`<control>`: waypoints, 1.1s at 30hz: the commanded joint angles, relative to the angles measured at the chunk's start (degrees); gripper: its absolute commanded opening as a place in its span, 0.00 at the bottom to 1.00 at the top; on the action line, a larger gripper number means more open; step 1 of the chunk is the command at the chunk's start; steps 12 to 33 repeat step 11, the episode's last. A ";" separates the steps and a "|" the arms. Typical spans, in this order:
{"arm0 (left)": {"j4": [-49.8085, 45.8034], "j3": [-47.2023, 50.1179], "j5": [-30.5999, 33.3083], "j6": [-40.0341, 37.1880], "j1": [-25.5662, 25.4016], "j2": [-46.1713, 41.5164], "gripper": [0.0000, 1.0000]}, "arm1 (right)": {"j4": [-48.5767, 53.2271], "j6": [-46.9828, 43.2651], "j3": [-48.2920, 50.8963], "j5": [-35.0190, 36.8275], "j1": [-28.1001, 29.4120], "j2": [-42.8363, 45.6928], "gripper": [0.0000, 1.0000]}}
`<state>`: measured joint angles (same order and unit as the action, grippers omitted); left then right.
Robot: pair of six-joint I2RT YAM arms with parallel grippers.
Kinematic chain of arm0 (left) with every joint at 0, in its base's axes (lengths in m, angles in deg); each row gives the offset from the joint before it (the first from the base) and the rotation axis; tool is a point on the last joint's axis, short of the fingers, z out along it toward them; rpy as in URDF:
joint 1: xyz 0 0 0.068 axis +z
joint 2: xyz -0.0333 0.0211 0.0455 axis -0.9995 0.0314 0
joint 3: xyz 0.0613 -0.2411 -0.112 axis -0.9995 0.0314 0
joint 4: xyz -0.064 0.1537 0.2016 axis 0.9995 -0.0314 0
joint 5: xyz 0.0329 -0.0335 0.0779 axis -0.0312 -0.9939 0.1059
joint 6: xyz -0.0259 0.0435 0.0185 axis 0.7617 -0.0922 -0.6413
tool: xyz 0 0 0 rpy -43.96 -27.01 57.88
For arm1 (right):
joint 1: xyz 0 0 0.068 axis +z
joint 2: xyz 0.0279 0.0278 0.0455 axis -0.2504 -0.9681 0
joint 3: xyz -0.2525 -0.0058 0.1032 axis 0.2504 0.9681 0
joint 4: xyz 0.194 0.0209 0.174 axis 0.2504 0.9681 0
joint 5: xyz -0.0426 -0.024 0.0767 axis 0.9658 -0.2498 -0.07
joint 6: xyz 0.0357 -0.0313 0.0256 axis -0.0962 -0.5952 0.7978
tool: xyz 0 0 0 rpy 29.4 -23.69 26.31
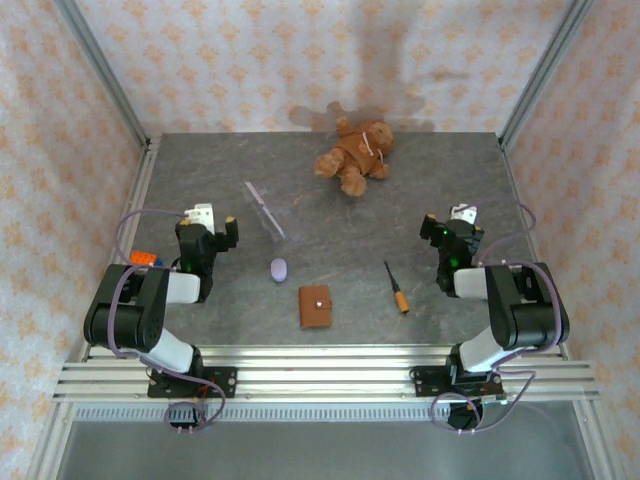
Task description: Put the credit cards into the card holder
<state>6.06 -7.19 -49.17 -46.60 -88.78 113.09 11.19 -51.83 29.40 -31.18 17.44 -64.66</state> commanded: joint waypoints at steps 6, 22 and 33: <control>-0.51 -1.05 1.53 0.94 0.40 -0.36 1.00 | -0.18 0.46 -0.26 0.43 -0.05 0.30 0.99; -0.47 -1.05 1.53 0.93 0.40 -0.36 1.00 | -0.20 0.51 -0.24 0.35 -0.11 0.34 0.99; -0.47 -1.05 1.53 0.93 0.40 -0.36 1.00 | -0.20 0.51 -0.24 0.35 -0.11 0.34 0.99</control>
